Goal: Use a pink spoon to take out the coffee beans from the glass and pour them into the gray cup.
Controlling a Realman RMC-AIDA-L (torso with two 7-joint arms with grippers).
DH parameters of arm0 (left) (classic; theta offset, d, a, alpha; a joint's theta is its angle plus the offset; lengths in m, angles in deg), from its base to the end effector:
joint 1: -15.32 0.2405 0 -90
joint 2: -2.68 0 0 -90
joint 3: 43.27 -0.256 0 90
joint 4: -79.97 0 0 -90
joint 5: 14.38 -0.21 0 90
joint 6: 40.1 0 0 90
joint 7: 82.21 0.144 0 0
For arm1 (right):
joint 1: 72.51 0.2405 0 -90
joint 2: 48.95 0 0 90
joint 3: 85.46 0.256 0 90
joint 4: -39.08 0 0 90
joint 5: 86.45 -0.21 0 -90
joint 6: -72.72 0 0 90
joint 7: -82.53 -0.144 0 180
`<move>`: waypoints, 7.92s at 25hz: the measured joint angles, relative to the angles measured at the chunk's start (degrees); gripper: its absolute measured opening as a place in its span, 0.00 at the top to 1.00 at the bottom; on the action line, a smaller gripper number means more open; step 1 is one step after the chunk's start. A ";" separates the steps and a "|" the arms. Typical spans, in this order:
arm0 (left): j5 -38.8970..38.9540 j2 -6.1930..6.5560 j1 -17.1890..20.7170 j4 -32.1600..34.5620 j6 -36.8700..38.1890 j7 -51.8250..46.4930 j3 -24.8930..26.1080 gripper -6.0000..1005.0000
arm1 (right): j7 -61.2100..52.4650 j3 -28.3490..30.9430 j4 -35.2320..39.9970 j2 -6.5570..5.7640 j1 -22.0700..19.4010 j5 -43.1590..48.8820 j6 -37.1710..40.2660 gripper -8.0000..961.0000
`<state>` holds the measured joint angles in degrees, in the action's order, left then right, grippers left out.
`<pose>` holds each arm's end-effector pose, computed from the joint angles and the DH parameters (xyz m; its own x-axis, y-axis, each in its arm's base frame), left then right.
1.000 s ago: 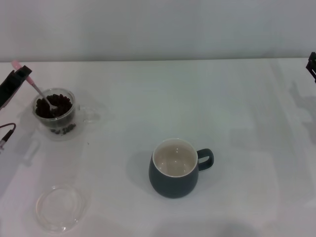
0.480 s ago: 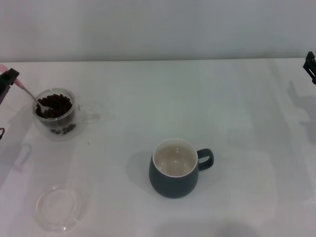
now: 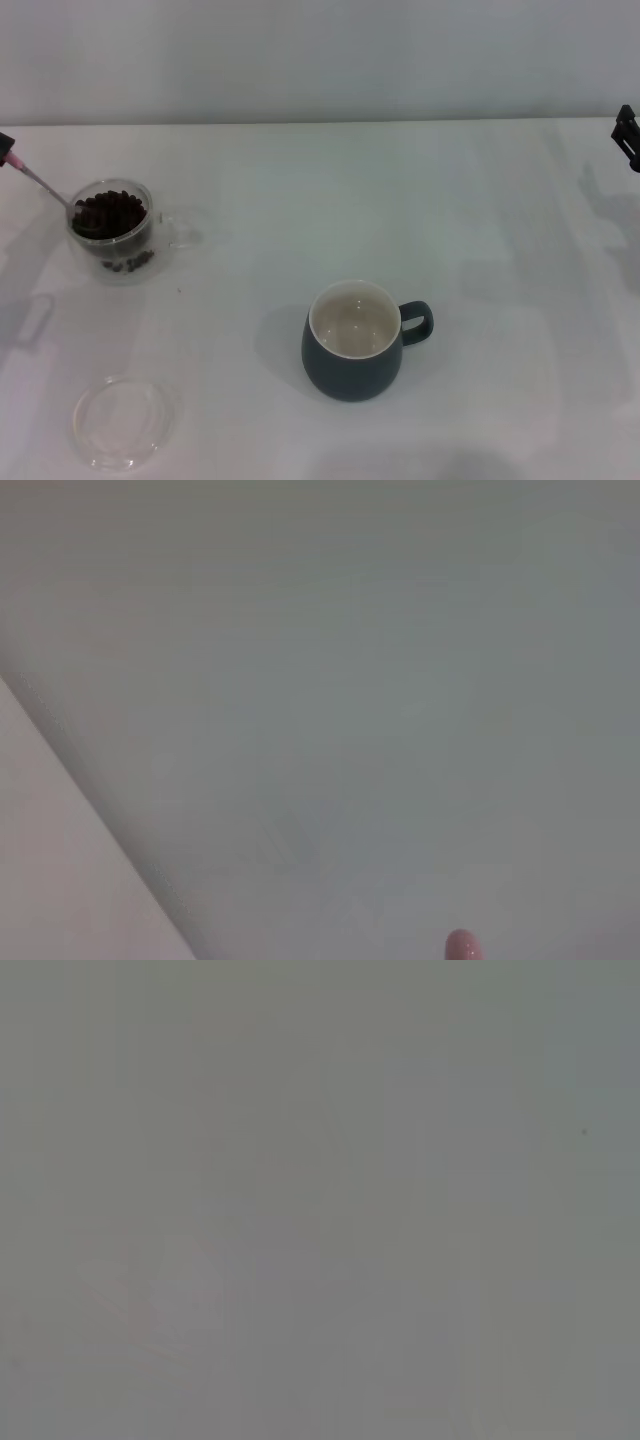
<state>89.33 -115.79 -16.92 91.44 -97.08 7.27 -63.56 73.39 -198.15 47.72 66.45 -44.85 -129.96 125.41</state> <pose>-0.3377 0.3781 0.0211 -0.2009 0.2490 0.9474 0.9750 -0.0432 0.2181 0.3706 0.3607 0.0315 0.6865 -0.0813 -0.7226 -0.7165 0.0936 -0.6913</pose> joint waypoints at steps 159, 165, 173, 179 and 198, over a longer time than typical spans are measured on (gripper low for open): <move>33.62 3.46 16.80 -5.17 -16.74 13.10 -56.61 0.87 | 2.81 -2.45 0.29 0.25 -0.67 0.17 1.17 0.09; 32.29 2.92 16.40 -5.14 -16.18 15.75 -56.59 0.87 | 2.81 -2.45 0.33 0.26 -0.46 0.18 1.18 0.09; 32.29 2.05 16.34 -5.14 -15.92 19.60 -56.61 0.84 | 2.81 -2.45 0.33 0.26 -0.24 0.18 1.21 0.09; 32.30 1.79 16.33 -5.43 -15.80 20.51 -56.58 0.75 | 2.81 -2.45 0.32 0.21 -0.24 0.17 1.34 0.09; 45.06 0.74 18.61 -5.13 -15.70 33.78 -56.08 0.23 | 2.81 -2.45 0.13 0.12 -0.74 0.18 1.38 0.09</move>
<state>134.39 -115.05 1.68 86.31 -112.78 41.04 -119.64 76.20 -200.60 47.85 66.57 -45.59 -129.79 126.79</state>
